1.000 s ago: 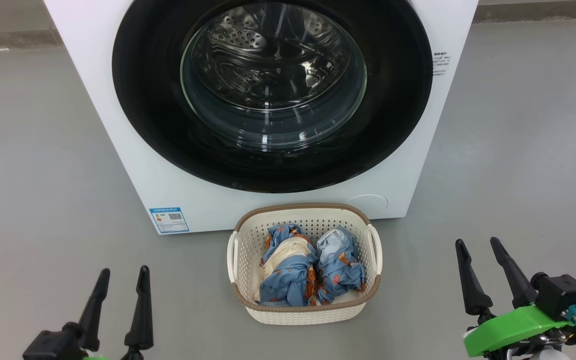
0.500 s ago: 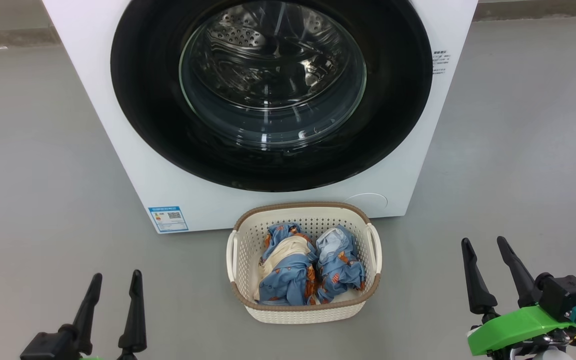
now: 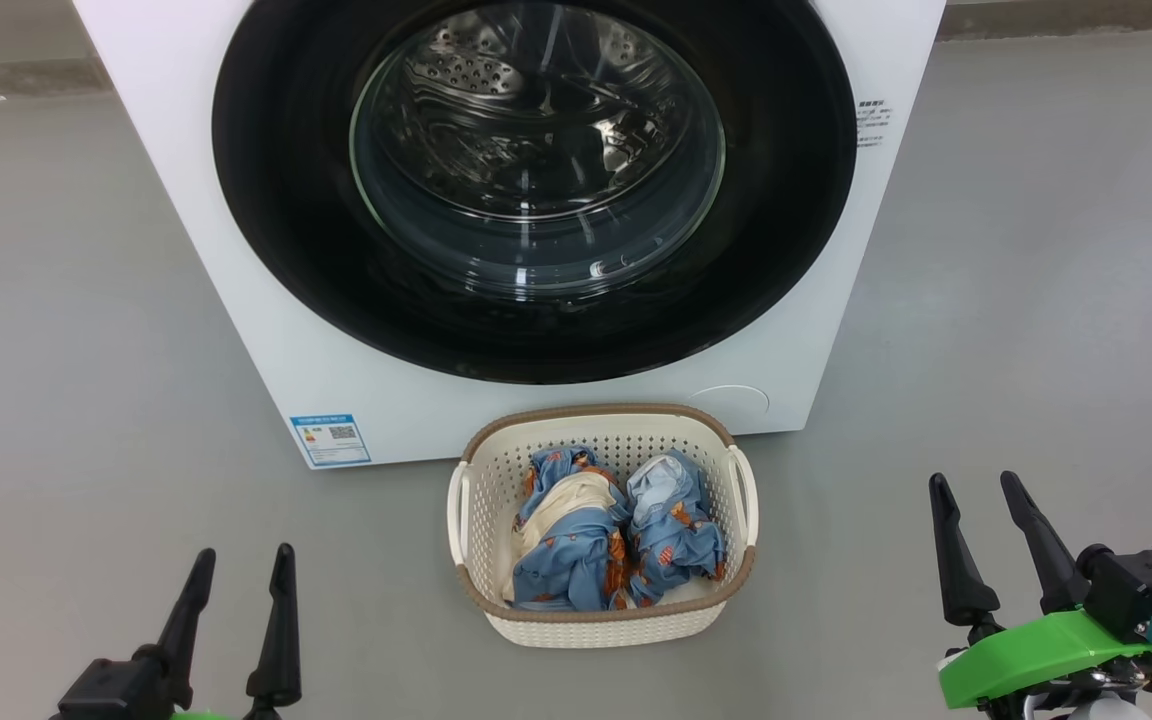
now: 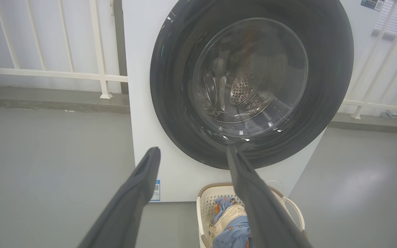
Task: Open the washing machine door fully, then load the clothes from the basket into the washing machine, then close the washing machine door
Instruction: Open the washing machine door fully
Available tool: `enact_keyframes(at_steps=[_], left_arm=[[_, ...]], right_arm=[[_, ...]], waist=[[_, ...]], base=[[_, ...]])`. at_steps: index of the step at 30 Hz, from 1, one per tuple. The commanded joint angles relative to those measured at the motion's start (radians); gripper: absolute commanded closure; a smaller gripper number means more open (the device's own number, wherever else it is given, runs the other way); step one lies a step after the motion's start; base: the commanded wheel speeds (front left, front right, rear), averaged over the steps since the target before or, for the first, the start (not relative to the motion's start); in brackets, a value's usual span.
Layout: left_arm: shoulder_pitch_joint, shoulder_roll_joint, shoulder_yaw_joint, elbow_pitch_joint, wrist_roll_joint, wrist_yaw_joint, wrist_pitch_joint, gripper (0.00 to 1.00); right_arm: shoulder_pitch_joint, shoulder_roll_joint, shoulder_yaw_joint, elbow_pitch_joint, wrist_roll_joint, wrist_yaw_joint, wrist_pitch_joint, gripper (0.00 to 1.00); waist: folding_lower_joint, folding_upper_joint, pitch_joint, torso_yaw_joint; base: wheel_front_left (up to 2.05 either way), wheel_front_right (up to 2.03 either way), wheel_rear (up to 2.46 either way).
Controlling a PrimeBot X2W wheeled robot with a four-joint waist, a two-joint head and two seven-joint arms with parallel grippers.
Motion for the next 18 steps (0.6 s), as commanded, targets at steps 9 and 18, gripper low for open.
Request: enact_keyframes(at_steps=[9,18], left_arm=[[-0.051,0.021,0.036,-0.019,0.016,0.000,-0.011,0.00],[-0.057,0.022,0.032,-0.018,0.010,0.000,-0.011,0.00]], right_arm=[[-0.022,-0.004,0.013,-0.034,-0.010,0.006,-0.012,0.00],[-0.026,-0.001,0.012,-0.035,-0.010,0.006,-0.012,0.00]], waist=[[0.0000,0.0000,0.012,-0.006],[0.0000,0.0000,0.019,-0.011]], base=[[0.68,0.68,-1.37],[1.21,1.21,-2.43]])
